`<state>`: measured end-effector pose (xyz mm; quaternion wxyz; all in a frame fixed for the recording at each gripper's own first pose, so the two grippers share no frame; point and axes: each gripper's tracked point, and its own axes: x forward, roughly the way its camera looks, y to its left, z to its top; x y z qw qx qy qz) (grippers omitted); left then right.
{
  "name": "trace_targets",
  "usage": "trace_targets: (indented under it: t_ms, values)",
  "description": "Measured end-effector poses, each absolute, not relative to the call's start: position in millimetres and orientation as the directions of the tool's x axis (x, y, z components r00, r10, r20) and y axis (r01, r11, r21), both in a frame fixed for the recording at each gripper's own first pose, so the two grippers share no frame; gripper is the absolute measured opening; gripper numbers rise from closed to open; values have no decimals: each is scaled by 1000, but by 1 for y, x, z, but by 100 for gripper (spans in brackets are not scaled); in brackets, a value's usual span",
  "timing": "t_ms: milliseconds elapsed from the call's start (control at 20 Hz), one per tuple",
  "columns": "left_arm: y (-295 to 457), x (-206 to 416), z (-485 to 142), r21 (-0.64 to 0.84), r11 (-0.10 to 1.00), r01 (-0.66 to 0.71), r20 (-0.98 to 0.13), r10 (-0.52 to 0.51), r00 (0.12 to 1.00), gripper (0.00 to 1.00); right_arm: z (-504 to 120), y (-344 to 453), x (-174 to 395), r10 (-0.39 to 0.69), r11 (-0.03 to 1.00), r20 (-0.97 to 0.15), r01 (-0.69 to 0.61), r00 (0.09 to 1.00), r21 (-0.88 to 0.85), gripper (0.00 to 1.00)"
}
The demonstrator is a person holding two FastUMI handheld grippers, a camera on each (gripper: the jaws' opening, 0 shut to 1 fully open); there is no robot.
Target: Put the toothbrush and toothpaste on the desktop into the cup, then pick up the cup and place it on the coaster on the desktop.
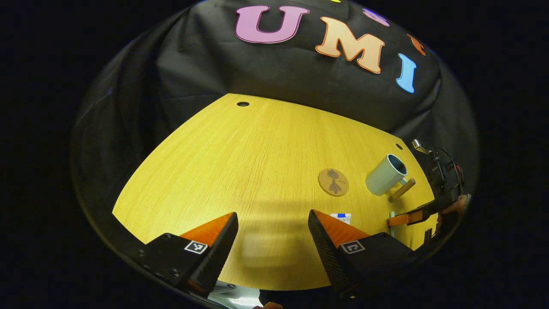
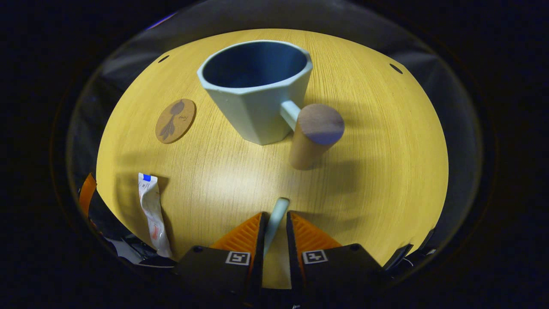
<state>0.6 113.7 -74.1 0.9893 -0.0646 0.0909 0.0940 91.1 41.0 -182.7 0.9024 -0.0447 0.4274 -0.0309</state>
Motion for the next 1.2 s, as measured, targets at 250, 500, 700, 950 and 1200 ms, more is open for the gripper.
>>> trace_targets:
  t_ms: [250,500,700,950,1200]
  values:
    - [92,5,-75,-93,984,-152,-211,130,969,96,-182,43,90,-88,994,-775,10,626,-106,13]
    - [64,10,-90,-82,992,-94,-289,67,955,95,-182,42,89,-47,999,-769,33,638,-33,5]
    - [41,16,-100,-94,993,-71,-369,31,929,96,-181,42,88,2,998,-747,51,665,48,5]
    - [17,30,-98,-73,997,-37,-433,2,901,95,-166,39,71,76,990,-682,24,728,136,3]
    - [8,49,-108,-79,995,-64,-542,11,840,96,-130,15,52,57,991,-587,26,808,132,5]
